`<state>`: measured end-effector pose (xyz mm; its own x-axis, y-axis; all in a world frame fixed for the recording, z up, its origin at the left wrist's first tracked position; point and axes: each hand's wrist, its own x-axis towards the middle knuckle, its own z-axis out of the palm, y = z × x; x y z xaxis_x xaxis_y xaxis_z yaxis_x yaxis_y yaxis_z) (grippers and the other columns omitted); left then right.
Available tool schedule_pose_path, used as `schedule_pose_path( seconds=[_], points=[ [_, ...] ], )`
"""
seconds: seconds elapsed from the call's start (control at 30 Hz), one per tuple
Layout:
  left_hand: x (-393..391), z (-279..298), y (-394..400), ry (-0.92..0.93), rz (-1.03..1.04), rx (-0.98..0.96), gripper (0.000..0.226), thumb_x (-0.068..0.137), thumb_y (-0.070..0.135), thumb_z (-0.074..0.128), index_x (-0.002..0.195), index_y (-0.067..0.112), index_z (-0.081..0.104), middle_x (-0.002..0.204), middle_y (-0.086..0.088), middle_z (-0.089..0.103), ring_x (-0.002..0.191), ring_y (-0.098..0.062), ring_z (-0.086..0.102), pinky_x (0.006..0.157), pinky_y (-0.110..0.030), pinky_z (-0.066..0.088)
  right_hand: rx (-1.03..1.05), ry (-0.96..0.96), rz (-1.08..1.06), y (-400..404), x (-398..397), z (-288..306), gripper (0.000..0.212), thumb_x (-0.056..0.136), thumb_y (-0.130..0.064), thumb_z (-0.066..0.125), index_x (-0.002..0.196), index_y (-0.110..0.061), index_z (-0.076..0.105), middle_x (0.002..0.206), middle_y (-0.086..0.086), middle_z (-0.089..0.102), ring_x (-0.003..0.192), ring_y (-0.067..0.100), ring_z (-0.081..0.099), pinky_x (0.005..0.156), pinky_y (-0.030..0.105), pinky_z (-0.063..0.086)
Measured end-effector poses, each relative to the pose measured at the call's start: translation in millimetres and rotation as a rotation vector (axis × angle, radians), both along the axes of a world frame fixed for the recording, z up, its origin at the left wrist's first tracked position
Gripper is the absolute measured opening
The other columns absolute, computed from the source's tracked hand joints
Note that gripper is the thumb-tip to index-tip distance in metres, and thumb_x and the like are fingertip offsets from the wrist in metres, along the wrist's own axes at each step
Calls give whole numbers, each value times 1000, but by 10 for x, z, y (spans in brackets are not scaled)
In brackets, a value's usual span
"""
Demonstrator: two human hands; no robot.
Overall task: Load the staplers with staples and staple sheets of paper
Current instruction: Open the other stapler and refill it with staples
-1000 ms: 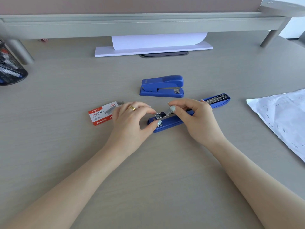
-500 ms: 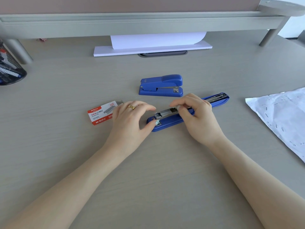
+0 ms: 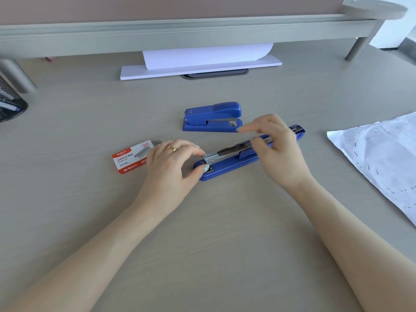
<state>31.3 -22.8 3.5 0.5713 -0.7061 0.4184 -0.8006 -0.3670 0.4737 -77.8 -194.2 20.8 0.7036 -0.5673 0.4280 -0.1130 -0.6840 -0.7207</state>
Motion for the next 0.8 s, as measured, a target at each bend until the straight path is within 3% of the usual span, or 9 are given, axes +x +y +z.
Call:
schedule_pose_path(
  seconds=[0.1,0.23,0.33,0.4,0.5,0.57,0.67,0.8],
  points=[
    [-7,5,-3,0,-2,3,20,76,31,56,91,22,65,101,10,63,98,-10,46,82,-19,19,31,10,-266,-306,-92,28,41,74,-14,39,99,-32,67,106,-9,54,108,18,48,99,46,37],
    [-2,-1,-1,-2,-15,-10,17,76,28,57,88,20,66,99,10,63,95,-5,42,81,-19,18,94,322,-526,-639,-212,-13,37,89,-28,42,124,-24,54,135,-3,43,128,25,30,104,38,18],
    [6,-7,-5,-4,-16,-11,18,76,30,57,87,19,66,96,15,58,91,-4,42,81,-18,18,63,550,-553,-698,-234,-49,43,91,-45,34,121,-22,55,135,3,45,127,28,29,100,41,18],
    [5,-3,-9,-2,-16,-6,19,76,30,56,87,19,66,95,17,56,91,-5,42,80,-19,19,16,591,-538,-671,-211,-60,43,91,-47,32,111,-21,60,125,3,51,120,28,35,95,40,20],
    [2,8,-10,15,-12,-11,17,75,29,57,84,17,67,94,15,58,89,-9,45,78,-19,19,125,441,-476,-651,-194,-48,33,89,-47,39,100,-21,57,97,-6,57,104,24,48,87,36,25],
    [1,13,-5,23,-8,-14,11,78,25,63,83,16,67,94,13,60,88,-9,46,77,-19,19,349,159,-353,-626,-196,-15,22,88,-41,46,96,-21,54,80,-9,56,85,19,55,79,27,37],
    [1,11,-3,26,-4,-8,6,78,16,69,83,16,68,94,11,61,89,-10,46,78,-19,19,439,-192,-206,-466,-169,97,17,90,-23,51,107,-24,50,90,-6,59,76,8,59,68,15,46],
    [-9,29,-5,27,7,-2,7,77,15,69,84,16,68,91,14,58,90,-9,45,79,-19,19,261,-291,-64,-195,-80,154,38,89,-19,54,122,-35,42,104,-27,57,92,-2,57,85,20,47]
  ],
)
